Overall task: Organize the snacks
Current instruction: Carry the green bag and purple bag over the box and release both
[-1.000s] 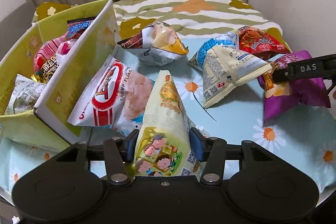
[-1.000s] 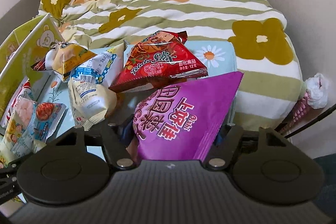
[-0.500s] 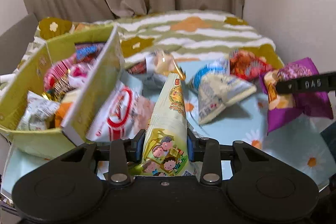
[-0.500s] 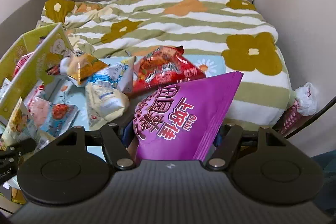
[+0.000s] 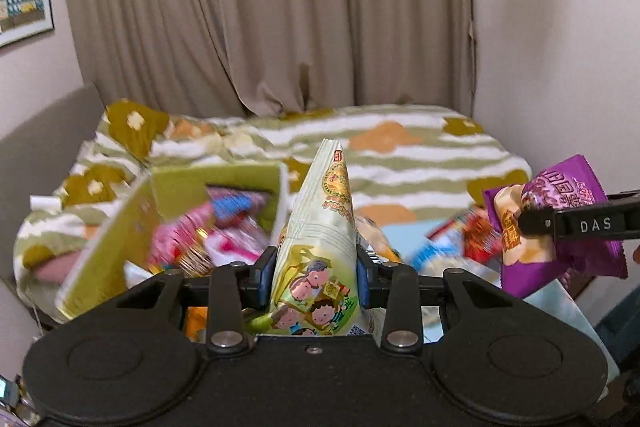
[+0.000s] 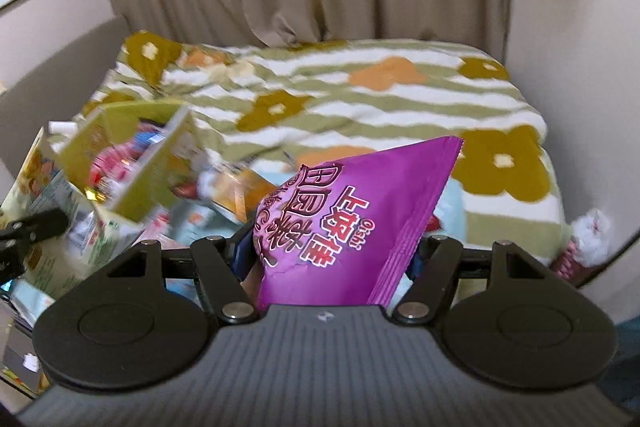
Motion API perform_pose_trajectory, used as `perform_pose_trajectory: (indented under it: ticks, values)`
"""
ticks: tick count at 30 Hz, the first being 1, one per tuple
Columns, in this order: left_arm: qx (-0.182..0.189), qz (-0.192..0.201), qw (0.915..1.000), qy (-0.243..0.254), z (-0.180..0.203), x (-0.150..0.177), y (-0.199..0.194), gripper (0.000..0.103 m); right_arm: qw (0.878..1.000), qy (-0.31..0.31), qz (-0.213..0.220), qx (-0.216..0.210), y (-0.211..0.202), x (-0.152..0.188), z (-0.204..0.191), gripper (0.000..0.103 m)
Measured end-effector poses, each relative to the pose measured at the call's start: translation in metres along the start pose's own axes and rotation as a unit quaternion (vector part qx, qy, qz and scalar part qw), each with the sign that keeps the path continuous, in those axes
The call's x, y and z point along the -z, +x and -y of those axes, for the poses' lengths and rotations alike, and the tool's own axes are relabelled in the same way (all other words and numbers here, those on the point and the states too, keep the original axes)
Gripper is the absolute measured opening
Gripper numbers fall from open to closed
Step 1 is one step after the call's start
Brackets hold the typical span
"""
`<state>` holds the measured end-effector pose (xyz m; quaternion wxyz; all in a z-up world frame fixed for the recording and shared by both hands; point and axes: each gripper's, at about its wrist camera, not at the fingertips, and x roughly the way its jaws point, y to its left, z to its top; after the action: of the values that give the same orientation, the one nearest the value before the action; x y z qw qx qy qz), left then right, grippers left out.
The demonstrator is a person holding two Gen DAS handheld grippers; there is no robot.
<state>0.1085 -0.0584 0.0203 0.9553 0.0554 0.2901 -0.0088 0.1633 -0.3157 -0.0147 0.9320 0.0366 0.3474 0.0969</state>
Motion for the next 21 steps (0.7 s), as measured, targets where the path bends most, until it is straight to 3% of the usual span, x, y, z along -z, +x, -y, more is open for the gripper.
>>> perform_pose_trajectory:
  ticks: [7, 14, 21]
  values:
    - [-0.028, 0.018, 0.9994, -0.009, -0.069, -0.023, 0.009, 0.042, 0.999, -0.008, 0.023, -0.045, 0.008, -0.032, -0.069, 0.083]
    - [-0.044, 0.013, 0.9987, -0.022, -0.143, -0.037, 0.039, 0.043, 0.997, -0.022, 0.029, -0.074, 0.032, -0.058, -0.148, 0.083]
    - [-0.019, -0.022, 0.9992, -0.029, -0.199, -0.038, 0.085, 0.043, 0.996, -0.027, 0.007, -0.08, 0.072, -0.066, -0.214, 0.083]
